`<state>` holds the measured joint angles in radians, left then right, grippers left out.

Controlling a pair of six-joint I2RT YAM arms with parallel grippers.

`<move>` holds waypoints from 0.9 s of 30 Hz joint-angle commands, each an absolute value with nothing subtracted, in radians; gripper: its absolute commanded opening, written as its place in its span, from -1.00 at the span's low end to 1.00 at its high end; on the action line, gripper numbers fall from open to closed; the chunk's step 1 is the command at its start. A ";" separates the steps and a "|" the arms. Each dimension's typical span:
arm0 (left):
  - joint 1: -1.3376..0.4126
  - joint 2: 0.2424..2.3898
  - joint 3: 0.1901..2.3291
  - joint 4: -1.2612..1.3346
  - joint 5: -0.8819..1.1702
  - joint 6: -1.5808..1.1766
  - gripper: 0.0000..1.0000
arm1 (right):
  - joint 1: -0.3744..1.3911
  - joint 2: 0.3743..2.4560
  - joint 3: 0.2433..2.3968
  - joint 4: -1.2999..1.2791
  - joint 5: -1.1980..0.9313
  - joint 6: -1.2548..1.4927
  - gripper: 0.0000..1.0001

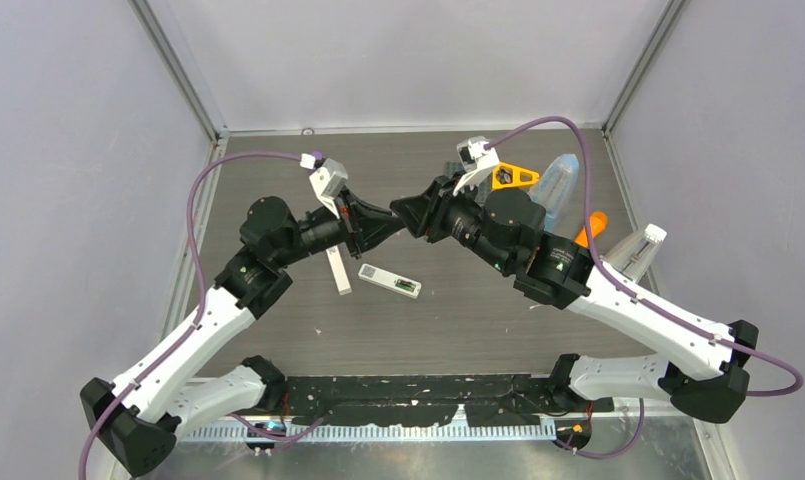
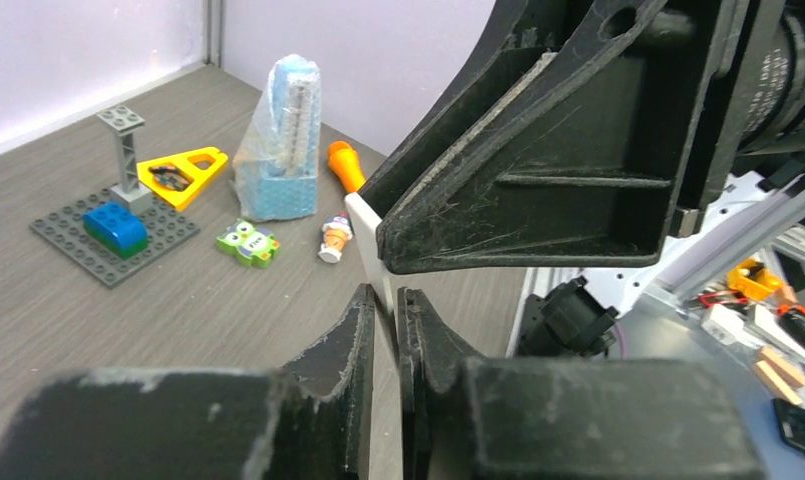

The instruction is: Load the batteries into the remote control

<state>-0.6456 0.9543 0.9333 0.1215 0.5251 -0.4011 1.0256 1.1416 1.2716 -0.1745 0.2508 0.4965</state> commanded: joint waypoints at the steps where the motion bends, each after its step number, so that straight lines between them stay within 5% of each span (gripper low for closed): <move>1: -0.650 0.969 0.977 0.109 0.567 -0.372 -0.91 | 1.031 1.151 1.325 -0.106 0.262 0.494 -0.39; 5: -0.651 0.971 0.983 0.089 0.535 -0.338 -1.00 | 1.031 1.152 1.328 -0.116 0.264 0.503 -0.34; 10: -0.651 0.942 0.970 0.033 0.438 -0.152 -1.00 | 1.030 1.121 1.329 -0.174 0.295 0.583 0.42; 12: -0.651 0.923 0.959 0.022 0.404 -0.050 -1.00 | 1.029 1.109 1.350 -0.234 0.324 0.642 0.52; 16: -0.653 0.899 0.935 0.035 0.337 0.145 -1.00 | 1.011 1.112 1.430 -0.363 0.338 0.802 0.51; 23: -0.719 0.873 0.853 0.233 0.130 0.515 -1.00 | 0.985 1.149 1.454 -0.383 0.243 1.126 0.07; 27: -0.762 0.877 0.807 0.382 0.044 0.689 -1.00 | 0.969 1.174 1.450 -0.372 0.207 1.262 -0.02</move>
<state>-0.7269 0.8799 0.8383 0.1627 0.1829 0.4259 0.9817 1.1481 1.4208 -0.3779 0.2485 1.0424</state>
